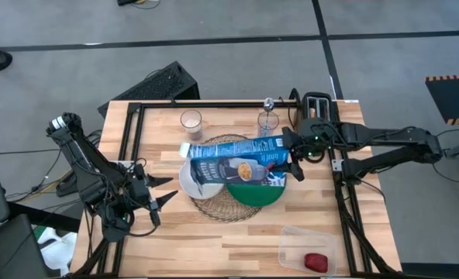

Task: Arrange a breakfast setting
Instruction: Pour the cereal into the white bowl

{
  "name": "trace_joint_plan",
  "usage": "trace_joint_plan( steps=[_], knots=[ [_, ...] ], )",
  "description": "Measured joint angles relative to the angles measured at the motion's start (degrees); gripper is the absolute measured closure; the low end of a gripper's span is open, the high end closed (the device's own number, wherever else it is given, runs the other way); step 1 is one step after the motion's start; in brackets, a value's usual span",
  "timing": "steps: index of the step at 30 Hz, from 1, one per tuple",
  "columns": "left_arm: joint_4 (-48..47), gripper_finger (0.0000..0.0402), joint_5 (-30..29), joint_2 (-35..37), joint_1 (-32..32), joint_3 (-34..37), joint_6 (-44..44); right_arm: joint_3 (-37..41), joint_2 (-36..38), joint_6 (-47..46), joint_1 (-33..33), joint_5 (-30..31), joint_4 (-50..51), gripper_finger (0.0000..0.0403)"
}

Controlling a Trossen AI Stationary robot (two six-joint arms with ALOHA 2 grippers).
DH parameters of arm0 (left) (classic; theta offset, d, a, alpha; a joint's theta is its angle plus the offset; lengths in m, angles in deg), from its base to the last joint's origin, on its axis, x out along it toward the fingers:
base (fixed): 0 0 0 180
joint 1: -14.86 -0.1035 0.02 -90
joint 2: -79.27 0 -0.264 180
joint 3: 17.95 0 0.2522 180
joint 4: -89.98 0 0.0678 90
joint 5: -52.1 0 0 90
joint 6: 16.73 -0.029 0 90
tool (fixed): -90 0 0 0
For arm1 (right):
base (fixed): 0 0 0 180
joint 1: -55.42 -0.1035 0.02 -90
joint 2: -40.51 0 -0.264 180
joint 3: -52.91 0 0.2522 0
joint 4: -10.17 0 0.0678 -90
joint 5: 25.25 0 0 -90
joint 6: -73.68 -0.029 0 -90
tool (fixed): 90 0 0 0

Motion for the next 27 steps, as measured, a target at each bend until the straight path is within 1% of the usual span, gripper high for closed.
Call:
trace_joint_plan(
  steps=[4,8,12,18,27],
  knots=[
    [0.0,0.0212,0.0,0.0,0.0,0.0,0.0,0.1,0.0,-0.9,0.8,-1.5,3.5,0.0084],
    [0.0,0.0212,0.0,0.0,0.0,0.0,0.0,-0.1,0.4,-1.2,0.3,-1.5,0.4,0.0084],
    [0.0,0.0212,0.0,0.0,0.0,0.0,0.0,-4.0,-0.1,-1.0,0.4,-1.6,5.9,0.0084],
    [-0.4,0.0212,0.5,0.0,-0.5,0.0,0.0,-9.9,-3.3,-0.4,0.7,-1.4,11.1,0.0084],
    [-0.8,0.0212,1.2,0.0,-1.4,0.0,0.0,-18.4,-11.5,2.2,0.8,-1.4,19.4,0.0084]
  ],
)
